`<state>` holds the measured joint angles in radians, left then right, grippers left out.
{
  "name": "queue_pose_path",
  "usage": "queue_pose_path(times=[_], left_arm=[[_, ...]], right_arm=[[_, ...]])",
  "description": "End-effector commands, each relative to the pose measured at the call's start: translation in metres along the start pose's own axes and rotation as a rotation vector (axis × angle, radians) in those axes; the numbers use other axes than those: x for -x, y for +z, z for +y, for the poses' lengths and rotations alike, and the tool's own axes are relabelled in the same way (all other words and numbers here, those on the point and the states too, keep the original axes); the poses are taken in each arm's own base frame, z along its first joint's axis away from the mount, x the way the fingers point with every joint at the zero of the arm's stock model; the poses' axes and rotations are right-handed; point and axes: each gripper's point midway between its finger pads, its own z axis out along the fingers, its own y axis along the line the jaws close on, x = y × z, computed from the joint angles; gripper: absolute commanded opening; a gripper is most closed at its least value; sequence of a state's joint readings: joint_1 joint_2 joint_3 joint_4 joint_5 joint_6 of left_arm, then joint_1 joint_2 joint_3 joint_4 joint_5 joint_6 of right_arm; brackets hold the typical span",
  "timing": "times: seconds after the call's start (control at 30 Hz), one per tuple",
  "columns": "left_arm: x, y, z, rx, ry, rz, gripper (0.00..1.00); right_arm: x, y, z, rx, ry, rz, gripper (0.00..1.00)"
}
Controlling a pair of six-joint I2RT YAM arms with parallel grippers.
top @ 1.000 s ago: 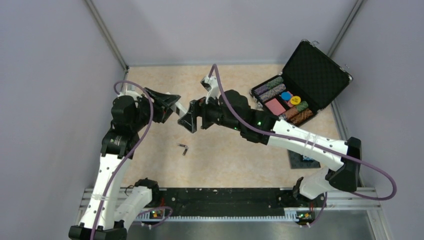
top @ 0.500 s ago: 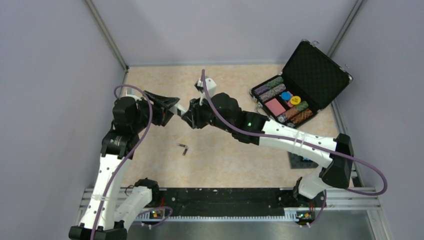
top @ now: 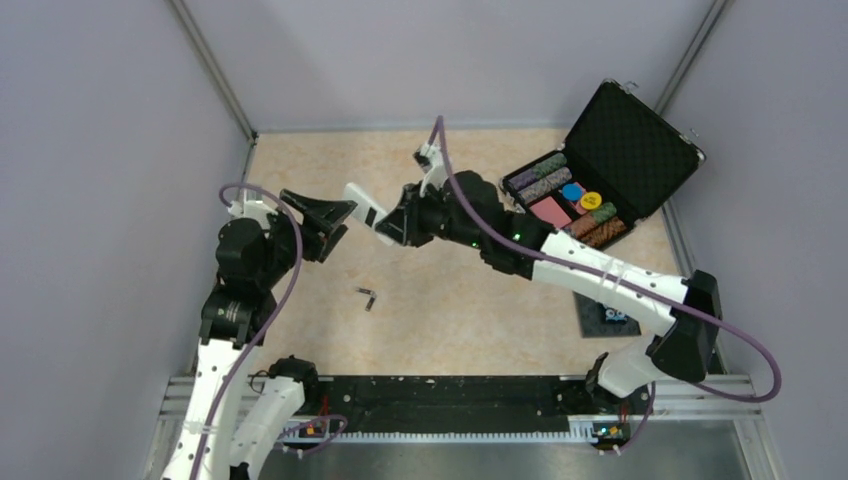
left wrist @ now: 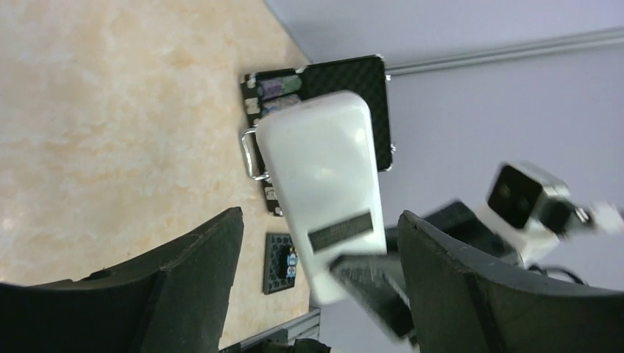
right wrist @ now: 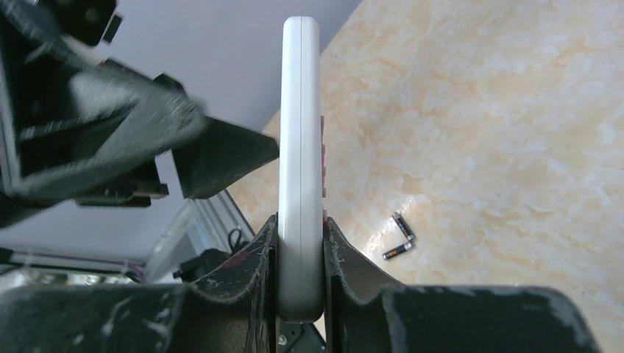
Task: Load the batteries into the remote control
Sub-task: Adjust the remote control.
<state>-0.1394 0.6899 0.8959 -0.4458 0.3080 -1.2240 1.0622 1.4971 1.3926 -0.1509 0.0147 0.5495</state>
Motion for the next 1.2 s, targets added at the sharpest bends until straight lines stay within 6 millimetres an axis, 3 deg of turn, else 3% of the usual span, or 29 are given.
queue_pose_path(times=[0.0, 0.1, 0.27, 0.43, 0.6, 0.7, 0.83, 0.97, 1.03, 1.17], left_arm=[[0.005, -0.024, -0.058, -0.278, 0.332, -0.057, 0.81], [0.007, -0.039, -0.084, -0.353, 0.459, -0.087, 0.84], [0.002, -0.038, -0.102, -0.397, 0.497, -0.023, 0.85], [-0.016, -0.047, -0.134, -0.595, 0.467, 0.076, 0.84], [-0.019, -0.045, -0.141, -0.627, 0.428, 0.120, 0.77], [-0.021, -0.044, -0.143, -0.648, 0.387, 0.146, 0.70], [-0.024, -0.044, -0.143, -0.679, 0.342, 0.168, 0.49], [-0.025, -0.040, -0.136, -0.664, 0.332, 0.175, 0.15], [-0.024, -0.038, -0.135, -0.660, 0.335, 0.168, 0.02], [-0.017, -0.032, -0.139, -0.637, 0.351, 0.141, 0.00]], right_arm=[[0.062, -0.043, 0.028, 0.201, 0.158, -0.086, 0.04], [0.073, -0.058, 0.037, 0.313, 0.221, -0.053, 0.04], [0.094, -0.083, 0.060, 0.476, 0.302, -0.059, 0.04], [0.096, -0.093, 0.079, 0.588, 0.370, -0.018, 0.05], [0.093, -0.097, 0.084, 0.636, 0.390, 0.004, 0.05], [0.089, -0.096, 0.085, 0.647, 0.397, 0.023, 0.06], [0.083, -0.090, 0.080, 0.633, 0.413, 0.037, 0.07], [0.081, -0.083, 0.073, 0.597, 0.420, 0.031, 0.07], [0.078, -0.079, 0.069, 0.577, 0.420, 0.030, 0.07], [0.066, -0.071, 0.058, 0.544, 0.410, 0.040, 0.10]])
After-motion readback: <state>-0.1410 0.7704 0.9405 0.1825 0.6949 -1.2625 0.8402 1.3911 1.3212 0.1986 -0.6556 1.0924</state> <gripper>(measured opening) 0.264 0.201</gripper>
